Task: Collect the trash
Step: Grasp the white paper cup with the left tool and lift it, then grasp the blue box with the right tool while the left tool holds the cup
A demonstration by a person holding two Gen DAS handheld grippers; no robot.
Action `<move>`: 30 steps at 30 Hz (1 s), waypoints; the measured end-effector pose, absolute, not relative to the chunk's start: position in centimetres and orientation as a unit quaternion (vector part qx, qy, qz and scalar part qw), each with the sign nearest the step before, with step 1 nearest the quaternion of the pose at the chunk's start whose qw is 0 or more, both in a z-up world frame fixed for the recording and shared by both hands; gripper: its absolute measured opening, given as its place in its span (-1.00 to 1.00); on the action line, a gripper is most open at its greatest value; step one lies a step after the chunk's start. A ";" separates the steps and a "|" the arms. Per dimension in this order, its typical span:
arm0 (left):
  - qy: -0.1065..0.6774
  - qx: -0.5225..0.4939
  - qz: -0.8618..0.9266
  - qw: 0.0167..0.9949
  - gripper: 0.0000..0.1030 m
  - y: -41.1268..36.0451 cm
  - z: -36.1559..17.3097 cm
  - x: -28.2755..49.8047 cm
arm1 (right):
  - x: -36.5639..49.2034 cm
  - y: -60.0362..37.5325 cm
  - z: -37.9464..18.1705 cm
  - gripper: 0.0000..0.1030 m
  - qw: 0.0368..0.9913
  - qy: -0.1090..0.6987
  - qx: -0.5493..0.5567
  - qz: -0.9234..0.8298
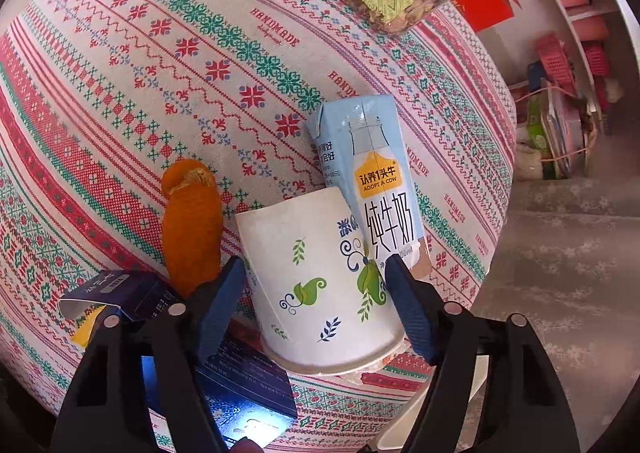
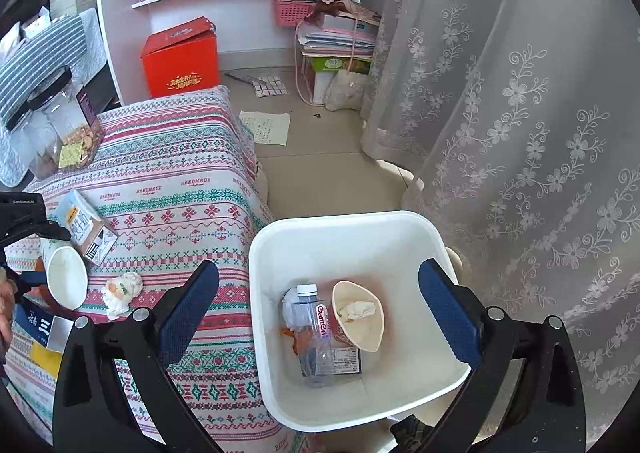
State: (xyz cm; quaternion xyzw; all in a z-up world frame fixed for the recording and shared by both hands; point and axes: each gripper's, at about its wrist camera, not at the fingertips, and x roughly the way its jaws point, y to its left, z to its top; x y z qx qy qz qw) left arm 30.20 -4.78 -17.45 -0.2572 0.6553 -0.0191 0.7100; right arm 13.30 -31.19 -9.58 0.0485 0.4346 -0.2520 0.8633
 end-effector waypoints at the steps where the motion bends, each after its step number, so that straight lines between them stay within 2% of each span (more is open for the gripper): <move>1: 0.655 -0.251 -0.027 0.712 0.30 -4.9 -17.4 30.1 | 13.5 -31.0 -9.7 0.87 0.863 0.438 0.046 -0.249; 7: 0.634 -0.213 -0.064 0.741 0.22 -4.5 -16.3 29.4 | 14.4 -29.3 -10.1 0.87 0.866 0.451 0.039 -0.214; 13: 0.558 -0.241 -0.102 0.787 0.22 -0.1 -11.2 27.3 | 16.1 -25.1 -10.2 0.87 0.881 0.463 0.043 -0.085; 22: 0.439 -0.219 -0.087 0.867 0.23 8.0 -2.9 23.7 | 17.8 -14.5 -10.6 0.87 0.867 0.476 -0.082 0.119; 30: 0.435 -0.221 -0.078 0.870 0.24 13.3 -3.2 23.0 | 21.7 -6.9 -13.3 0.86 0.800 0.538 -0.182 0.193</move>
